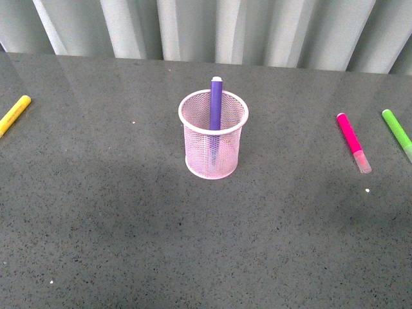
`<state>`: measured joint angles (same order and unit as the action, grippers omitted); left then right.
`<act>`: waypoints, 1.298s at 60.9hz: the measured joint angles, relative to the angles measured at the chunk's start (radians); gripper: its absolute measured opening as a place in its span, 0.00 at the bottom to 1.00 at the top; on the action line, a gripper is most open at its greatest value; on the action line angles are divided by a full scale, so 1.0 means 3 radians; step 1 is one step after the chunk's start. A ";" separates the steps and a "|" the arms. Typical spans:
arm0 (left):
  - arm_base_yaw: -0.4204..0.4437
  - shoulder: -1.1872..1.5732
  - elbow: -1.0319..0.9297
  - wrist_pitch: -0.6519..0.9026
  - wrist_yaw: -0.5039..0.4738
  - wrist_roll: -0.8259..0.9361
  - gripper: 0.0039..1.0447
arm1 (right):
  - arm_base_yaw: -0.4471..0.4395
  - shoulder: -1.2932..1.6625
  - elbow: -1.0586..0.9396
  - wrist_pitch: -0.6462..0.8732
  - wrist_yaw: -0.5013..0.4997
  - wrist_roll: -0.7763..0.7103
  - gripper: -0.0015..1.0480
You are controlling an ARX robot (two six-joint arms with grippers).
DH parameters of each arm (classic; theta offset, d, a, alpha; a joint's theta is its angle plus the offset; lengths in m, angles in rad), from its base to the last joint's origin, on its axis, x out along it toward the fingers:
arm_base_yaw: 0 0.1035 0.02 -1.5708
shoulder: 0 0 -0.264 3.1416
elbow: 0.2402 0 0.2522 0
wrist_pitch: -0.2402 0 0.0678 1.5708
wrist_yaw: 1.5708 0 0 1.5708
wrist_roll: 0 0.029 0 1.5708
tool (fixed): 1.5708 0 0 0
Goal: Insert purple and pink pens into pink cup
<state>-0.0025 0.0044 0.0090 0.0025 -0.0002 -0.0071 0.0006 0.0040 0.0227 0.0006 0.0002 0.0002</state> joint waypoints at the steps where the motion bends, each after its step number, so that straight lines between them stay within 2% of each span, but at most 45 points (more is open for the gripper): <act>1: 0.0000 0.0000 0.0000 -0.0001 0.0000 0.0000 0.03 | 0.0000 0.0000 0.0000 0.0000 0.0000 0.0000 0.93; 6: 0.0000 -0.0001 0.0000 -0.0006 0.0000 -0.0003 0.04 | 0.0000 0.0000 0.0000 0.0000 0.0001 0.0000 0.93; 12: 0.0000 -0.0001 0.0000 -0.0006 0.0000 0.0000 0.21 | 0.0000 0.0000 0.0000 0.0000 0.0000 0.0000 0.93; 18: 0.0000 -0.0001 0.0000 -0.0006 0.0000 0.0000 0.45 | 0.0000 0.0000 0.0000 0.0000 0.0001 0.0000 0.93; 25: 0.0000 -0.0001 0.0000 -0.0006 0.0000 0.0000 0.64 | 0.0001 0.0001 0.0000 -0.0001 0.0005 0.0001 0.93; 28: 0.0000 -0.0001 0.0000 -0.0006 0.0000 0.0000 0.73 | 0.0008 0.0169 0.0116 -0.0326 0.0264 0.0084 0.93; 31: 0.0000 -0.0001 0.0000 -0.0006 -0.0001 0.0000 0.81 | -0.0114 0.0610 0.0284 -0.0599 0.0346 0.0103 0.93; 36: 0.0000 -0.0004 0.0000 -0.0006 0.0000 0.0000 0.95 | -0.0440 0.1385 0.0395 -0.0251 0.0182 0.0004 0.93; 41: 0.0000 -0.0003 0.0000 -0.0006 0.0000 0.0008 0.93 | -0.0659 0.2178 0.0593 0.0238 -0.0008 -0.0070 0.93; 46: 0.0000 -0.0004 0.0000 -0.0006 -0.0001 0.0008 0.94 | -0.0724 0.2897 0.0865 0.0495 -0.0175 -0.0046 0.93; 58: 0.0000 -0.0004 0.0000 -0.0006 0.0000 0.0008 0.94 | -0.0717 0.4365 0.1600 0.0670 -0.0346 -0.0004 0.93; 79: 0.0000 -0.0004 0.0000 -0.0006 0.0000 0.0008 0.94 | -0.0518 0.5558 0.2516 0.0539 -0.0202 -0.0280 0.93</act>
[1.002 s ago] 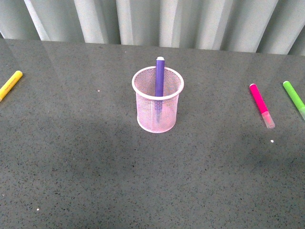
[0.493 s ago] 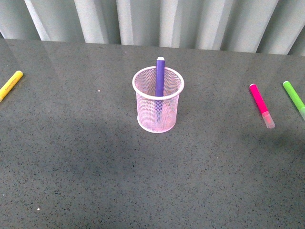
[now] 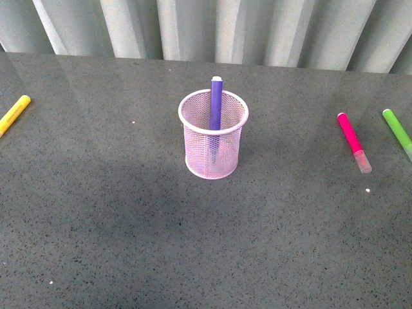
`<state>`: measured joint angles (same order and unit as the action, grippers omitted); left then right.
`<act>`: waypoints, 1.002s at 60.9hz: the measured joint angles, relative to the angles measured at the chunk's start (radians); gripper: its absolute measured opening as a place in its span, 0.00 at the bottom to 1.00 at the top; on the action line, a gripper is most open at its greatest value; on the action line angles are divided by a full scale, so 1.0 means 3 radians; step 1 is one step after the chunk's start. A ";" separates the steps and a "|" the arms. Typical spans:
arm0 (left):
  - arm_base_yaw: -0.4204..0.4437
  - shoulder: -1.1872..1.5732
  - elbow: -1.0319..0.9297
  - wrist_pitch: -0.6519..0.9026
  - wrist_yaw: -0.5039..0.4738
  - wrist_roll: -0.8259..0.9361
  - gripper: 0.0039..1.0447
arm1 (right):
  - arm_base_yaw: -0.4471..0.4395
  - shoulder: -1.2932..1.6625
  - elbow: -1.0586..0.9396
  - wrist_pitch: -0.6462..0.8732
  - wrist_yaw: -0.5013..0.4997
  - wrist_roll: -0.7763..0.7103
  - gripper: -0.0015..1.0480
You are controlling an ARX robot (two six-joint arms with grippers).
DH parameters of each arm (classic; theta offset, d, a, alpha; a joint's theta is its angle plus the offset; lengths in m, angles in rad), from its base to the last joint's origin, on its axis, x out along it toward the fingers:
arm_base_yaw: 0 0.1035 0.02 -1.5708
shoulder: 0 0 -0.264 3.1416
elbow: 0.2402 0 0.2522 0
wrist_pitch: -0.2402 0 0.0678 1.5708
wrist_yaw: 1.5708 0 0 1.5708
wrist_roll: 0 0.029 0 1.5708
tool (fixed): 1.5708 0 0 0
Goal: Insert purple and pink pens into pink cup
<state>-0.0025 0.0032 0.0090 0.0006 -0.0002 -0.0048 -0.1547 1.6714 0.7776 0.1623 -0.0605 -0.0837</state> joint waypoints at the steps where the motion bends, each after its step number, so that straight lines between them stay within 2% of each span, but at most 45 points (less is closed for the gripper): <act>1: 0.0000 0.0000 0.0000 0.0000 0.0000 0.0000 0.94 | 0.0022 0.0047 0.0031 0.0018 0.0018 -0.0010 0.93; 35: 0.0000 0.0000 0.0000 0.0000 0.0000 0.0000 0.94 | 0.0552 0.1011 0.0759 0.0198 0.0239 0.0331 0.93; 61: 0.0000 0.0000 0.0000 0.0000 0.0000 0.0000 0.94 | 0.0646 0.1508 0.1066 0.0254 0.0313 0.0568 0.93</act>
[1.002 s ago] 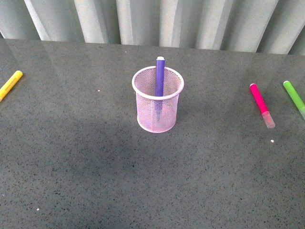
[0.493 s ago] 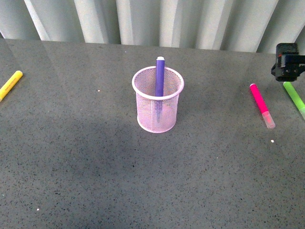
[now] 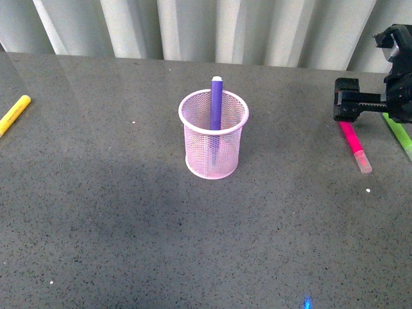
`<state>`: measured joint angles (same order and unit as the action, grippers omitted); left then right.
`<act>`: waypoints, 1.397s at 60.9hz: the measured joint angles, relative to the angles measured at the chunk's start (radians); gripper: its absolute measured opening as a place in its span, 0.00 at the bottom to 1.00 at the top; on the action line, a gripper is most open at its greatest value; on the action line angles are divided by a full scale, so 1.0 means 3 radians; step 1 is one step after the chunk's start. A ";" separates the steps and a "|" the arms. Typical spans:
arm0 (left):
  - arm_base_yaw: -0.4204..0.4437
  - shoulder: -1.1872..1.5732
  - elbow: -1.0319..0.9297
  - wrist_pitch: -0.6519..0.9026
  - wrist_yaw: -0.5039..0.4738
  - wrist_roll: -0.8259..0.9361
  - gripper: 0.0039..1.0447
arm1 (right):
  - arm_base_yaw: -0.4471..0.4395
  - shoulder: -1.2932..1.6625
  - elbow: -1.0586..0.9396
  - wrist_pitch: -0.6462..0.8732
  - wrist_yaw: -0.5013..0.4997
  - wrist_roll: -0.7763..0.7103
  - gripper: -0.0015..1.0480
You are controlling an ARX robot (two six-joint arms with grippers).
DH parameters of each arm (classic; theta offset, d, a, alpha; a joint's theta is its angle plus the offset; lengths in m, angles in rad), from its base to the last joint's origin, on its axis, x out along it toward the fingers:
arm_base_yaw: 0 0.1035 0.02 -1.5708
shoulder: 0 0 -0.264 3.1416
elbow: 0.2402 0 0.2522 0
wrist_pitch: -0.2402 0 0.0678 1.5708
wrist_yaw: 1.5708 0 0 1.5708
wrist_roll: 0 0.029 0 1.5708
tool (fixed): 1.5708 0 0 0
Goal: Insert purple and pink pens into pink cup
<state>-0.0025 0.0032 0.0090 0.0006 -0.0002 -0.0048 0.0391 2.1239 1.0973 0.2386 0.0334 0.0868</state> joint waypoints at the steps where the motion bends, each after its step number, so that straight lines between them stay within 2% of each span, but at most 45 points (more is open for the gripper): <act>1: 0.0000 0.0000 0.0000 0.0000 0.0000 0.0000 0.94 | 0.0001 0.0010 0.0008 0.0000 0.0000 0.0004 0.93; 54: 0.0000 0.0000 0.0000 0.0000 0.0000 0.0000 0.94 | 0.0112 0.0528 0.0395 -0.0090 -0.0003 0.0013 0.93; 66: 0.0000 0.0000 0.0000 0.0000 0.0000 0.0000 0.94 | 0.0097 0.0557 0.0476 -0.0192 -0.0033 -0.0004 0.68; 71: 0.0000 0.0000 0.0000 0.0000 0.0000 0.0000 0.94 | 0.0081 0.0563 0.0500 -0.0234 -0.0052 -0.0003 0.54; 85: 0.0000 0.0000 0.0000 0.0000 0.0000 0.0000 0.94 | 0.0033 0.0562 0.0497 -0.0235 -0.0121 0.0023 0.22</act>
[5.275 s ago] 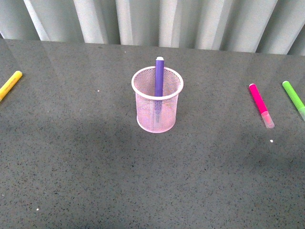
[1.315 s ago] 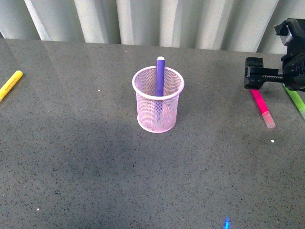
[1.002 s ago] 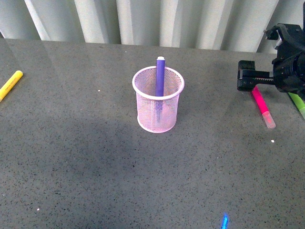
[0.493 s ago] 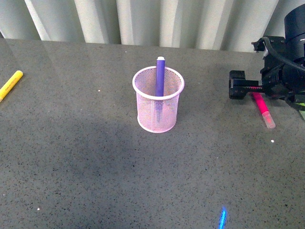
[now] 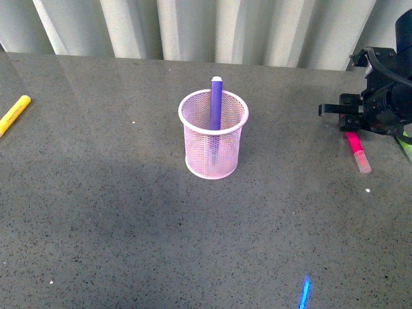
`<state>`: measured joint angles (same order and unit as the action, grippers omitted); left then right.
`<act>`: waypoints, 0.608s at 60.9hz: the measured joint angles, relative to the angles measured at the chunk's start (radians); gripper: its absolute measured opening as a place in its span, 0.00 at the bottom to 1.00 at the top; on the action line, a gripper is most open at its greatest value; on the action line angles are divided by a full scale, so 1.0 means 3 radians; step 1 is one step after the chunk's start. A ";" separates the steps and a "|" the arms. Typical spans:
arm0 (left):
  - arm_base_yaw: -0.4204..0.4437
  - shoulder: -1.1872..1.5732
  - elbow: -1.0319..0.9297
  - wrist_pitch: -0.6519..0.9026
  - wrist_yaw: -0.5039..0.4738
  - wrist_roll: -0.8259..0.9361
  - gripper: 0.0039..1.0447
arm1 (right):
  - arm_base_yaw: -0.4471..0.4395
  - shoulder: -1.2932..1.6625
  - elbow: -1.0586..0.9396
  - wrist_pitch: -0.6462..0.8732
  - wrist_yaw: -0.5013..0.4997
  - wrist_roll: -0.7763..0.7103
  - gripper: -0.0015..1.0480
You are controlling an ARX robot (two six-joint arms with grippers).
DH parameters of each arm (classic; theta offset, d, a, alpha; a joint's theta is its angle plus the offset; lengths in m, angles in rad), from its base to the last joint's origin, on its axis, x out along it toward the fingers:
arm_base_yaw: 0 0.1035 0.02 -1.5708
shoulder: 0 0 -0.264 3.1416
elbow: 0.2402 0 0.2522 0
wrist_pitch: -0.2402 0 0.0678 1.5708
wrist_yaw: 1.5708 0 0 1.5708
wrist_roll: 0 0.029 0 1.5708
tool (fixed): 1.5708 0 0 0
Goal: Insert purple and pink pens into pink cup
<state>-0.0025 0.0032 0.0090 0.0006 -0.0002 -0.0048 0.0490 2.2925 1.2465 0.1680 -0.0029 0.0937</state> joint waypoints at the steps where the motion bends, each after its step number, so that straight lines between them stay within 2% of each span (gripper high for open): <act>1: 0.0000 0.0000 0.0000 0.0000 0.0000 0.0000 0.94 | -0.0004 0.0000 -0.0004 0.0006 -0.0001 0.0004 0.20; 6: 0.0000 0.0000 0.0000 0.0000 0.0000 0.0000 0.94 | -0.0011 -0.0022 -0.0061 0.0078 -0.0011 0.0005 0.13; 21: 0.0000 0.0000 0.0000 0.0000 0.0000 0.0000 0.94 | -0.0028 -0.0153 -0.0430 0.0540 -0.0022 -0.0005 0.12; 29: 0.0000 0.0000 0.0000 0.0000 0.0000 0.0000 0.94 | 0.0001 -0.0292 -0.0721 0.1085 -0.0006 -0.0195 0.11; 37: 0.0000 0.0000 0.0000 0.0000 0.0000 0.0000 0.94 | 0.0107 -0.0563 -0.0980 0.1897 -0.0079 -0.0465 0.11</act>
<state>-0.0025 0.0032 0.0090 0.0006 -0.0002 -0.0048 0.0811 2.1235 0.9524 0.7372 -0.0265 -0.0460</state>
